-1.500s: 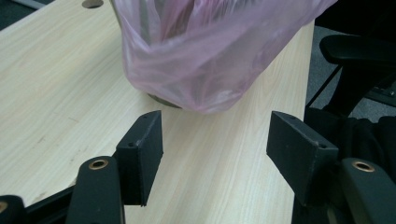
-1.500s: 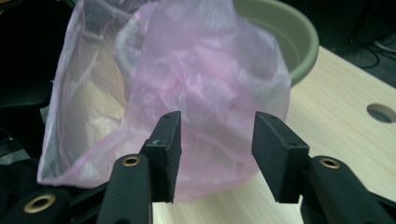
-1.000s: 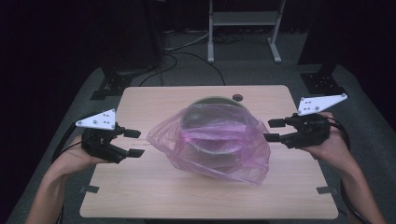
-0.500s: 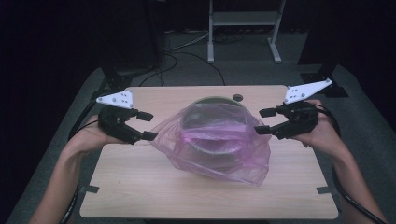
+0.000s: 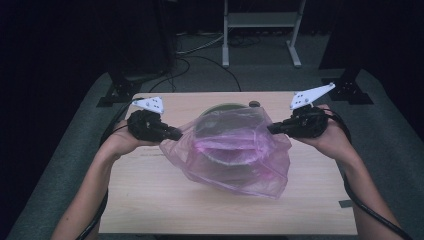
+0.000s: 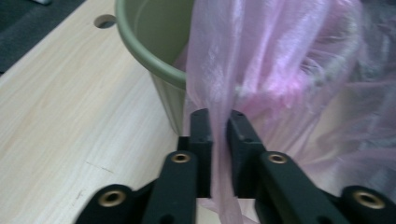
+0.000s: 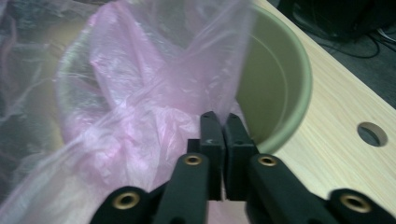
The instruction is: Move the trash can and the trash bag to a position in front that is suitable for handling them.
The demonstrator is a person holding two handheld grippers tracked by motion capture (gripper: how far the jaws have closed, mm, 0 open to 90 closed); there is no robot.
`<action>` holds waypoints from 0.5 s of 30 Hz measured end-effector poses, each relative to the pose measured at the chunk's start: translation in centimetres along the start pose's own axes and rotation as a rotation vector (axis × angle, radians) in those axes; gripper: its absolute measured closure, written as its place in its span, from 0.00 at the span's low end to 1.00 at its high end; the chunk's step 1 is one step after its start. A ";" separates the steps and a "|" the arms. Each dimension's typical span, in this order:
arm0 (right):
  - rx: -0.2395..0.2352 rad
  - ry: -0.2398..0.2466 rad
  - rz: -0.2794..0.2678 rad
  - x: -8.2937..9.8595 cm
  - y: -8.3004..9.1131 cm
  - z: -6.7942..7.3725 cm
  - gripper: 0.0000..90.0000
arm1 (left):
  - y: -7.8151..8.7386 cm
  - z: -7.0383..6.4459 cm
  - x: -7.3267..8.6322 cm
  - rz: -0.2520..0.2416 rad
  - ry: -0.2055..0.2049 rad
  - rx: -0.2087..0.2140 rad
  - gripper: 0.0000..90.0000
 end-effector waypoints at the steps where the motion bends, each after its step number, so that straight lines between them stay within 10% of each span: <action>1: 0.003 -0.006 0.004 0.1 0.0 -0.1 1.00 | -0.1 0.2 0.0 -0.001 0.003 -0.013 0.96; 15: 0.125 -0.106 0.021 1.5 -2.3 -3.7 1.00 | -2.9 4.5 -0.2 -0.034 0.083 -0.118 1.00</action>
Point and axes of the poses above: each handheld gripper's, and its own axes: y roughly backward along the jaws, x roughly out of its underside, z roughly to its left, the point moved 5 cm from there along -y, roughly forward along the jaws, and after that the axes turned 8 degrees about x, right-handed, at the moved point
